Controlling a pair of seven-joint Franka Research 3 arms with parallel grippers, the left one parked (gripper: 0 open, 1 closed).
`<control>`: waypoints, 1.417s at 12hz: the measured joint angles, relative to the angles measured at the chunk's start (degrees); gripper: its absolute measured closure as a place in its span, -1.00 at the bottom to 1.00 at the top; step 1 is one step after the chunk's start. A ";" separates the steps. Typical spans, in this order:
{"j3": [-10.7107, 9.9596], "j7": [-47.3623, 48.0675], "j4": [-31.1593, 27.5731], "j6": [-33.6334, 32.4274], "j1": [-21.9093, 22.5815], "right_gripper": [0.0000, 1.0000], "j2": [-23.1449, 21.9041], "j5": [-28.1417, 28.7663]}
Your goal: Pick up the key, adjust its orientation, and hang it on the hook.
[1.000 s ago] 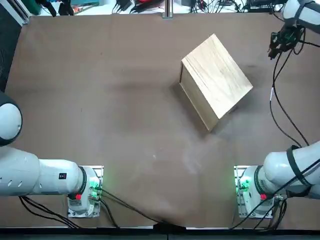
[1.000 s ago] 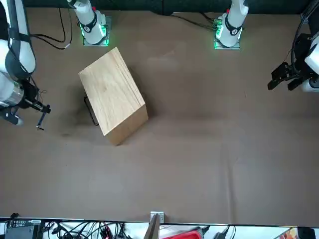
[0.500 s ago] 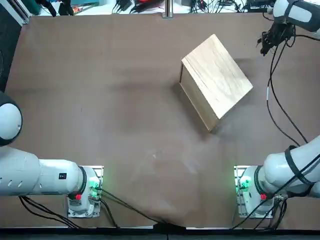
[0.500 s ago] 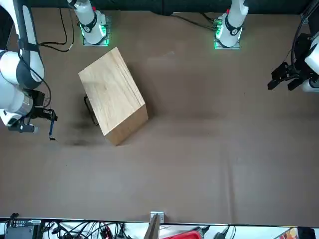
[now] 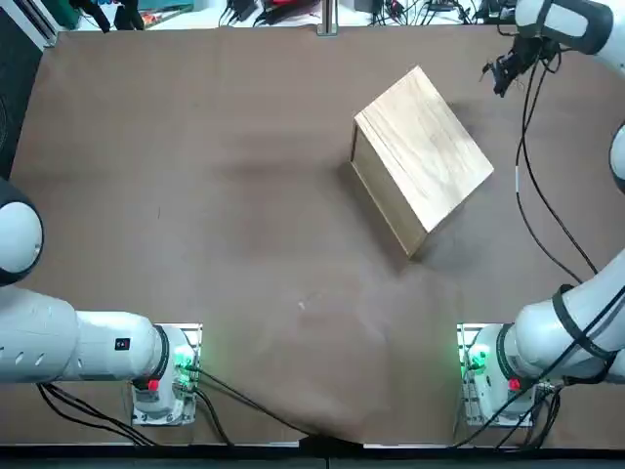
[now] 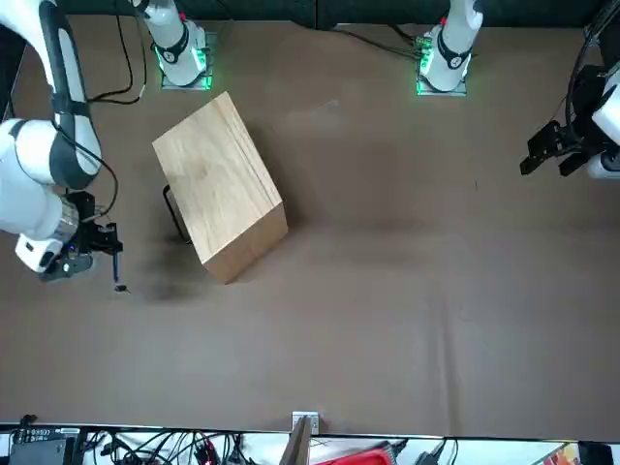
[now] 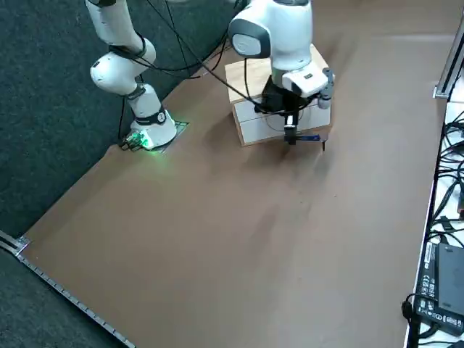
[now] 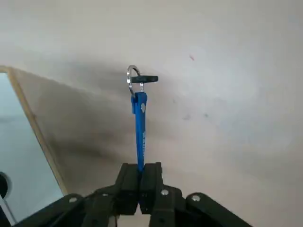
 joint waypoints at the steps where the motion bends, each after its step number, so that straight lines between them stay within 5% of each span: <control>1: 0.00 -2.15 1.16 0.01 0.76 0.92 0.97 -0.08; 17: 0.02 -29.64 5.12 1.68 11.04 0.92 5.42 -1.68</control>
